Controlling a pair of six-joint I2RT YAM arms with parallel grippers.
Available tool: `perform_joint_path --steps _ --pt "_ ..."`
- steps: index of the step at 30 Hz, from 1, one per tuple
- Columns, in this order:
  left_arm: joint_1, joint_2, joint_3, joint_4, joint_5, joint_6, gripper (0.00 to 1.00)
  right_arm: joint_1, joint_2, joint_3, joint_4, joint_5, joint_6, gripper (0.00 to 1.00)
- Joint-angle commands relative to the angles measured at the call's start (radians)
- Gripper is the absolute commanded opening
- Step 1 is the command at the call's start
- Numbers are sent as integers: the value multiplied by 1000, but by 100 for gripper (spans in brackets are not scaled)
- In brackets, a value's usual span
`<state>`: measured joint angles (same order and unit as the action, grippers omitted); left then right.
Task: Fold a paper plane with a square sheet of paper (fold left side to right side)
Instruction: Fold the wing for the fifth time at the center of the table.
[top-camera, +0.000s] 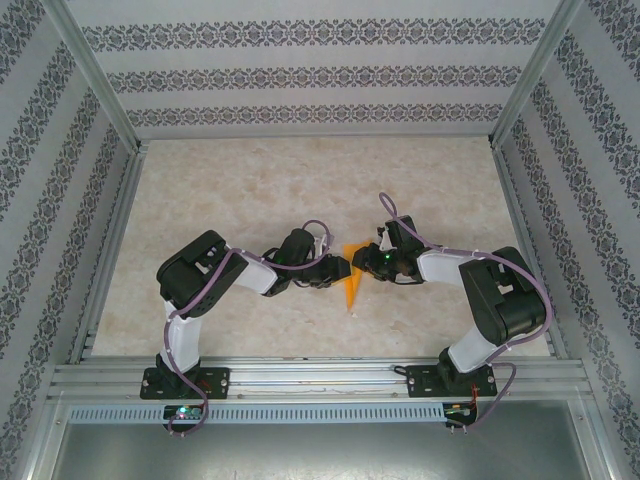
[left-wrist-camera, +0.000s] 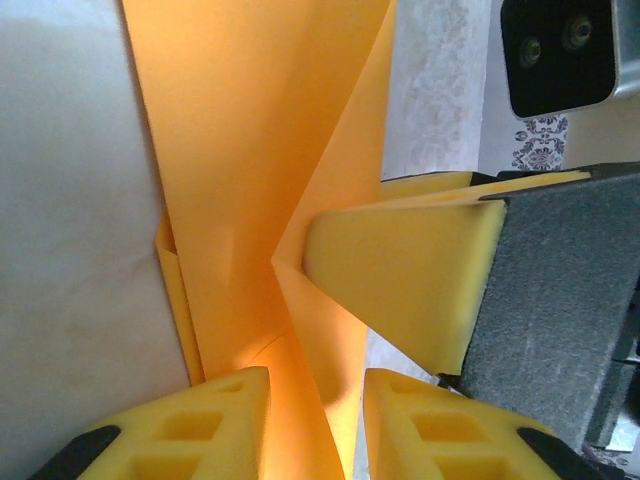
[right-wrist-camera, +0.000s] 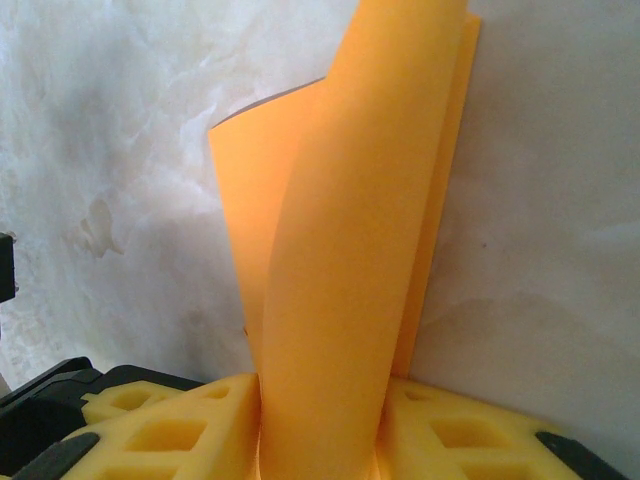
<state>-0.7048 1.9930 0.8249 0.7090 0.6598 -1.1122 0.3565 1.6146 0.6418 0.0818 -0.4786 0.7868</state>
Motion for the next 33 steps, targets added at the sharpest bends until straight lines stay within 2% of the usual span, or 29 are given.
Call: perform_joint_path --steps 1,10,24,33 --pt "-27 35 22 51 31 -25 32 31 66 -1 17 38 -19 37" --pt "-38 50 37 62 38 -34 31 33 67 -1 17 40 -19 37" --pt "-36 34 14 73 -4 -33 3 33 61 -2 15 43 -19 37" --pt "-12 -27 -28 37 -38 2 0 33 62 1 7 44 -23 37"
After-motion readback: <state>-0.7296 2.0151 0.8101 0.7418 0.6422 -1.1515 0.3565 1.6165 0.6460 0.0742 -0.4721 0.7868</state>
